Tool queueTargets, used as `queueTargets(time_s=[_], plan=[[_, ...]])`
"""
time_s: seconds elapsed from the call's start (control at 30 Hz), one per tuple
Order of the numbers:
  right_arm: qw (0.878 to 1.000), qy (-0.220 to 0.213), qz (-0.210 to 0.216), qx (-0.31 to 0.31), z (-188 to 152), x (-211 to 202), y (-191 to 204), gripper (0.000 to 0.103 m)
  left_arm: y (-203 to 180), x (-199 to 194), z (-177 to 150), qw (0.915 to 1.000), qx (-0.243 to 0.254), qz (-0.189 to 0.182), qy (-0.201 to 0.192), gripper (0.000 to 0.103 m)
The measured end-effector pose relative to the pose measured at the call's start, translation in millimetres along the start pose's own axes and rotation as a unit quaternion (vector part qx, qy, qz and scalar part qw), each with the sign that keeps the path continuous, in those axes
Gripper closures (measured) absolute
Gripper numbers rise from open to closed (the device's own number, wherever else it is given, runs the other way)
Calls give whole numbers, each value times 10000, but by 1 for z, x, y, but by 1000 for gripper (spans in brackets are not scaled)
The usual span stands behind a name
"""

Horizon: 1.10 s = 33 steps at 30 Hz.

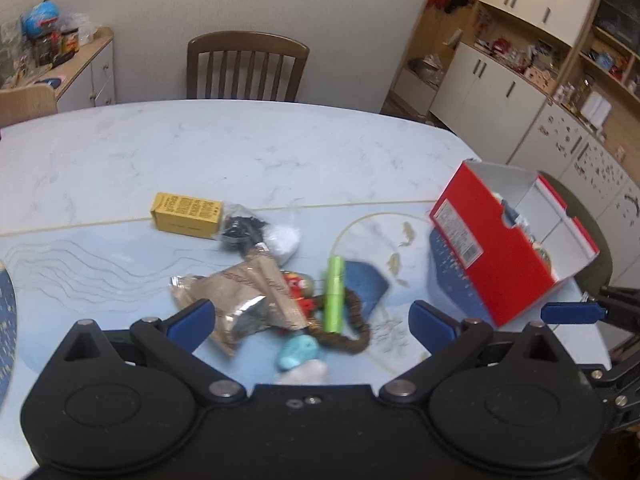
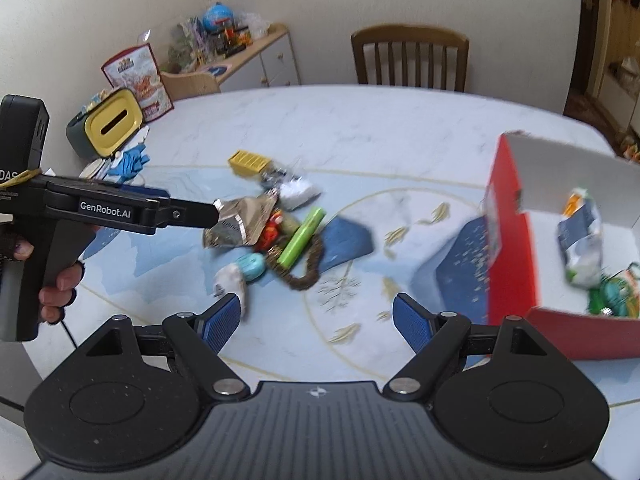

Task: Organize objects
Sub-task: 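Withdraw both tools from the box back toward the pile, then grasp the silver foil packet with the left tool while the right tool grasps the white tooth plush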

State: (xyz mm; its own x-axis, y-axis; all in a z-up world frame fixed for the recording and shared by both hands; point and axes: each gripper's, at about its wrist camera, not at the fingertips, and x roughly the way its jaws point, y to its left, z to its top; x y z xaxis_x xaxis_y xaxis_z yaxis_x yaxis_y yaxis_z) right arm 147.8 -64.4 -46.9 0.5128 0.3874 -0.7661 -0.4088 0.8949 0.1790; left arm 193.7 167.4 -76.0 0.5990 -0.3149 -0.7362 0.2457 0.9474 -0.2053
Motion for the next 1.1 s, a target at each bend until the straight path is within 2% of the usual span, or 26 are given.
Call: queueTargets(time_s=[0.17, 0.4, 0.6, 0.73, 0.87, 0.97, 1.1], plan=[[9997, 207, 119, -68, 2, 18, 19, 20, 19, 11, -1, 9995, 279, 141, 60, 0], [9981, 431, 403, -151, 8, 50, 39, 20, 50, 33, 4, 9982, 561, 159, 105, 1], [9958, 673, 491, -367, 11, 80, 54, 20, 66, 56, 12, 9943, 1001, -66, 354, 1], [9942, 803, 526, -492, 11, 97, 61, 20, 65, 69, 18, 9870, 1507, -233, 499, 1], [9925, 935, 596, -519, 12, 114, 63, 20, 59, 83, 22, 9755, 2025, -461, 728, 1], [9915, 1020, 636, -504, 13, 125, 64, 26, 55, 94, 21, 9674, 2341, -494, 826, 1], [9904, 1121, 619, -513, 12, 138, 64, 35, 56, 105, 23, 9634, 2400, -703, 967, 1]])
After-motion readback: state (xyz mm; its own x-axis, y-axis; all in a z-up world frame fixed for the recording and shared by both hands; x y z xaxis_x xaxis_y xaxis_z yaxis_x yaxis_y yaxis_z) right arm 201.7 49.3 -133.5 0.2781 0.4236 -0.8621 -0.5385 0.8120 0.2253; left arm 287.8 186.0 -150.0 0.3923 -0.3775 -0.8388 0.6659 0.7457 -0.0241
